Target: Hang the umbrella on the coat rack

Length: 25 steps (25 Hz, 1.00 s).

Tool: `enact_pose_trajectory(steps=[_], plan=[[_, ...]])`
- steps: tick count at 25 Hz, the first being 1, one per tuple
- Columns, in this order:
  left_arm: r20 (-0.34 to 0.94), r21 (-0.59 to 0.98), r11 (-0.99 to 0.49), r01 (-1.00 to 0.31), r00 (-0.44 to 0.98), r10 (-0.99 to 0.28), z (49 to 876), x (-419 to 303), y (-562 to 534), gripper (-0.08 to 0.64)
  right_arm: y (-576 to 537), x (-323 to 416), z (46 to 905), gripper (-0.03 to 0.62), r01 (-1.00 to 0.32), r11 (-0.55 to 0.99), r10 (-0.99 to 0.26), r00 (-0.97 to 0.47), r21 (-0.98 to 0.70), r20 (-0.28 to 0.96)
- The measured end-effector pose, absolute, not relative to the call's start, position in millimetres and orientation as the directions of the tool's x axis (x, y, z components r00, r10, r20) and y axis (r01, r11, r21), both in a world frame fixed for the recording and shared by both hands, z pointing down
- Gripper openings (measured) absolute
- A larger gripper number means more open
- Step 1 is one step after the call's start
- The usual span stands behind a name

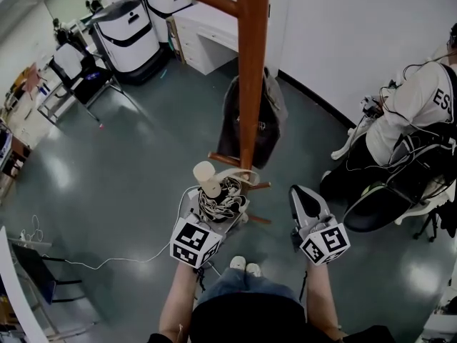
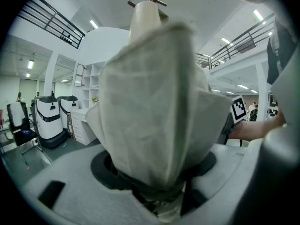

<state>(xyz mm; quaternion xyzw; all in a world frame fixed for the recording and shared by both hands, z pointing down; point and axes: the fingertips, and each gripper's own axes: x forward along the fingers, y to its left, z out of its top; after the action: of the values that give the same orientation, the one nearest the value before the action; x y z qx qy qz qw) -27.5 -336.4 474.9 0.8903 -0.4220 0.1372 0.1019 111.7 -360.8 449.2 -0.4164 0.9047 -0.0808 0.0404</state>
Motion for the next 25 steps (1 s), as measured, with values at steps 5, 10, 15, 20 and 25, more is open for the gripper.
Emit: enact_pose_trajectory(steps=[5,10,15,20,25], plan=[[0.353,0.078,-0.605,-0.792,0.589,-0.727,487.7,-33.3,-344.2,0.293,-364.9,112.4,449.3,0.008,-0.746,0.641,-0.759,-0.651,-0.181,-0.001],[0.350,0.104,-0.589,-0.801,0.584,-0.733,498.7,-37.6,-347.5,0.293,-369.7,112.3,452.7,0.008,-0.746,0.640,-0.759,-0.651,-0.184,0.003],[0.363,0.125,-0.593,-0.795,0.593,-0.719,511.3,-36.6,-336.1,0.293,-367.9,111.1,454.9,0.008,-0.748,0.637,-0.760,-0.650,-0.188,0.008],[0.384,0.151,-0.565,-0.811,0.575,-0.723,527.3,-45.0,-336.1,0.293,-365.9,106.8,456.1,0.008,-0.744,0.642,-0.756,-0.655,-0.186,0.012],[0.399,0.156,-0.534,-0.831,0.548,-0.735,534.7,-53.7,-350.5,0.293,-368.4,108.2,457.4,0.008,-0.745,0.640,-0.757,-0.654,-0.187,0.015]])
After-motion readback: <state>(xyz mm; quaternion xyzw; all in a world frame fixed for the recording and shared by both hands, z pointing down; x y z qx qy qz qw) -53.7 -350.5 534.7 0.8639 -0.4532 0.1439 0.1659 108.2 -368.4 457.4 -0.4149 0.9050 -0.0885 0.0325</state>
